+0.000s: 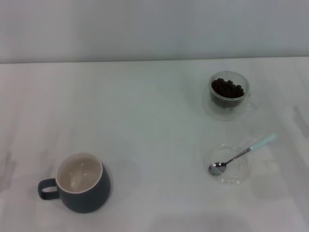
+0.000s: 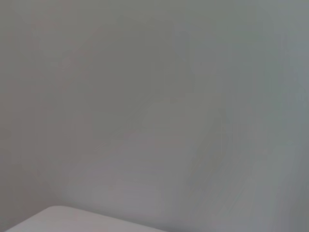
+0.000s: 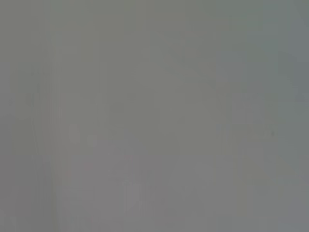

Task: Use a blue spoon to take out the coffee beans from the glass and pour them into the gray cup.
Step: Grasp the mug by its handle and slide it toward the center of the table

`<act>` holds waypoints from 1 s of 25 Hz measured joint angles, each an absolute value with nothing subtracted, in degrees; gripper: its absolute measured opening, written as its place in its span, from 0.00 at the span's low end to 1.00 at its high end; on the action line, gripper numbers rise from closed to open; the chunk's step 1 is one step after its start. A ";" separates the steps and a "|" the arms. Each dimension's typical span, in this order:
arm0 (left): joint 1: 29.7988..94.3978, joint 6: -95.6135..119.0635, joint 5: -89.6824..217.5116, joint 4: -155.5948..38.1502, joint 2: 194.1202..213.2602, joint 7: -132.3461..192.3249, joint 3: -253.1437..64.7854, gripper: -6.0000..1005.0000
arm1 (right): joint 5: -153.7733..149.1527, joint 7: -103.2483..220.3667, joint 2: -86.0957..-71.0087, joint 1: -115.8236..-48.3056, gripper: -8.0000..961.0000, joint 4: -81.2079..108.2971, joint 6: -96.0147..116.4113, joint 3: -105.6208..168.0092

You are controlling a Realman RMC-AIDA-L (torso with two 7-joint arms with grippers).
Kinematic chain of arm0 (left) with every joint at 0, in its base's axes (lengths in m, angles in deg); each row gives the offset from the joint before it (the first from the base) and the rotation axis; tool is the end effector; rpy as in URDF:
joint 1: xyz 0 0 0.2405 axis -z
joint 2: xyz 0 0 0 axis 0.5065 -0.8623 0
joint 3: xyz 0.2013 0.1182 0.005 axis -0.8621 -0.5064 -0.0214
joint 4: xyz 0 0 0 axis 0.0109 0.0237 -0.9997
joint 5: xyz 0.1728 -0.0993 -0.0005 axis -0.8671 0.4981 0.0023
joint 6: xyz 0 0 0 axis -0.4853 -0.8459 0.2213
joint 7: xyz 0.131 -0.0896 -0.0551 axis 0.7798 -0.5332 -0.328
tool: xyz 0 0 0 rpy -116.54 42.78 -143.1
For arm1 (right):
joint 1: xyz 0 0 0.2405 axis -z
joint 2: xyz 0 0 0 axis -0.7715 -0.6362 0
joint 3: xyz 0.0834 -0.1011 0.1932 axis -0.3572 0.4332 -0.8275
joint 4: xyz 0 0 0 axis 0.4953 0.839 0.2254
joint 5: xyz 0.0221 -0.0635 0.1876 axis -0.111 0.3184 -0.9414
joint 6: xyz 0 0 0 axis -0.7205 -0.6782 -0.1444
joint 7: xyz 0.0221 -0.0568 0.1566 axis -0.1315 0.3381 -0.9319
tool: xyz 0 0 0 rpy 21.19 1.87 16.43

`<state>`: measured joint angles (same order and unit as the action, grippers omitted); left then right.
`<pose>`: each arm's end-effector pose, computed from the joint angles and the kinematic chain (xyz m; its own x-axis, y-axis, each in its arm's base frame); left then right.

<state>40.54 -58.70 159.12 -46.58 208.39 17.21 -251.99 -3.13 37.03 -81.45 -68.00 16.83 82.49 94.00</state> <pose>-0.3481 0.2427 -0.0043 0.5359 -0.0059 0.8442 0.8432 0.0531 -0.5349 0.3528 0.2846 0.0583 0.6283 0.0945 -0.7722 -0.7694 -0.0711 -0.6348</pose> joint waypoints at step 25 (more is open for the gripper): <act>24.36 -71.54 132.85 -48.68 208.28 25.11 -252.08 0.88 | -3.52 37.07 -81.22 -67.78 0.91 16.49 82.49 93.74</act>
<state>24.36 -71.54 132.85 -48.68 208.28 25.11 -252.08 -3.52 37.07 -81.22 -67.78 16.49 82.49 93.74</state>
